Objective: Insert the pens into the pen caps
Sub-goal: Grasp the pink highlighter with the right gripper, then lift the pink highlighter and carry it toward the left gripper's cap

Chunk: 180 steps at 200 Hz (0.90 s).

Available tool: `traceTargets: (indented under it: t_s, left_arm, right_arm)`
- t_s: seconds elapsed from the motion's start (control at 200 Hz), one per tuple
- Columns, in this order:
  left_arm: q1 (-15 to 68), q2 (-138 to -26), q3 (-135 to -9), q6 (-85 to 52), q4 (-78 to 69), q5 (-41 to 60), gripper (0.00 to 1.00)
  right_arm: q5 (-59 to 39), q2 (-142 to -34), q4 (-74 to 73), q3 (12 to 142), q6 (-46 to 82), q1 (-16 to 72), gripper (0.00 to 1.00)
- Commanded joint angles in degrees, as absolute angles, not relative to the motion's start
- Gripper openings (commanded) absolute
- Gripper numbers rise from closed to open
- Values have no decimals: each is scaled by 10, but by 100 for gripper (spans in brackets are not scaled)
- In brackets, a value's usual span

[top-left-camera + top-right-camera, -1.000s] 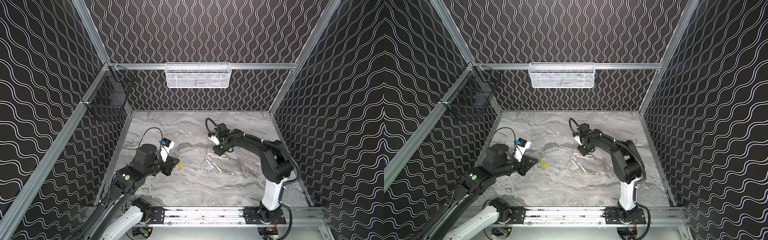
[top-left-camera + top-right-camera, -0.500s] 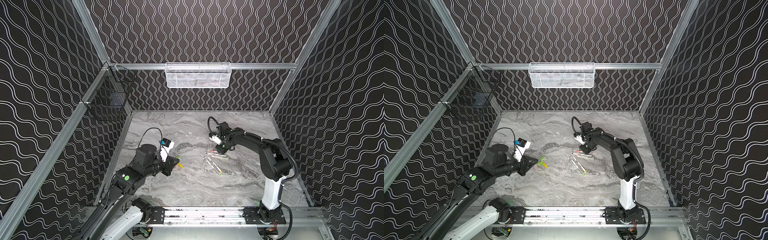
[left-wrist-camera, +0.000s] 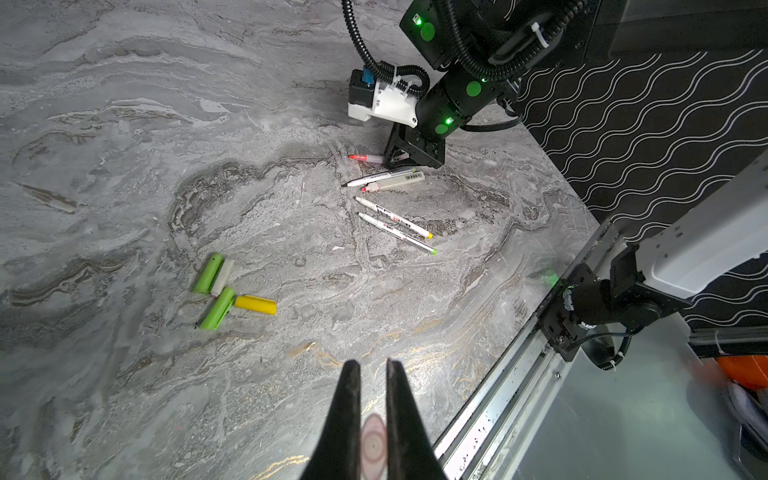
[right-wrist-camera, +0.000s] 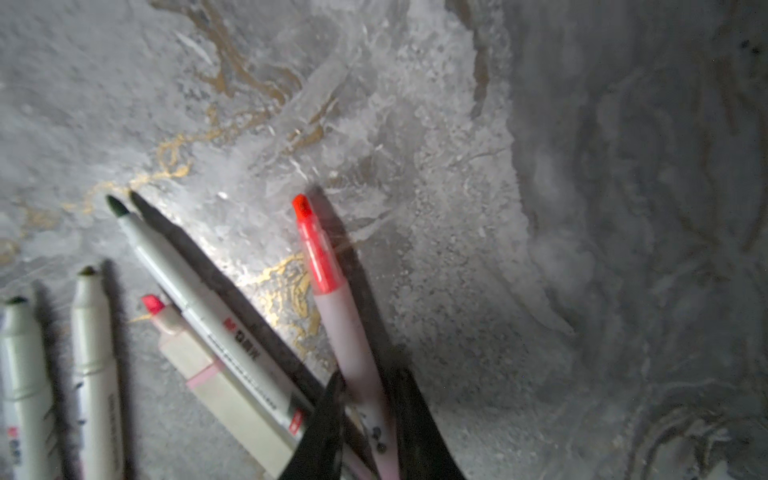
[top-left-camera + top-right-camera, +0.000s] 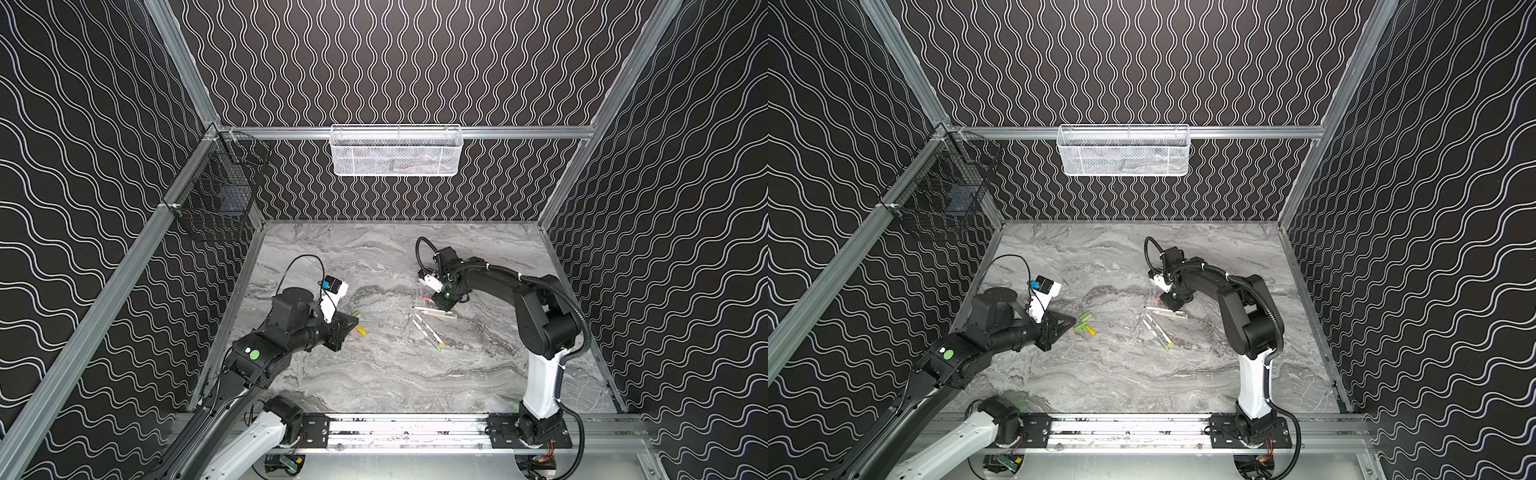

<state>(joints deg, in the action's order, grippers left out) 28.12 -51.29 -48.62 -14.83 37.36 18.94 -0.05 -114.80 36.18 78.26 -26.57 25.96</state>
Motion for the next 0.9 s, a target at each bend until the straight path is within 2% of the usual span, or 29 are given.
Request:
traceTargets:
  t_s: [0.0, 0.155, 0.25, 0.541, 0.896]
  left_arm:
    - [278, -515, -489, -140, 359, 196, 0]
    - [275, -515, -488, -141, 357, 196, 0]
    - [274, -518, -488, -141, 357, 198, 0]
    - [256, -524, -489, -142, 352, 210, 0]
    - [213, -542, -485, -162, 244, 329, 0]
  right_arm:
    - [8, -1166, 370, 785, -279, 256, 19]
    - [0, -1175, 372, 790, -286, 255, 9]
    - [12, -1166, 361, 788, -286, 255, 6]
    - [52, -1036, 255, 752, -278, 265, 1]
    - [-124, -825, 107, 581, -155, 361, 0]
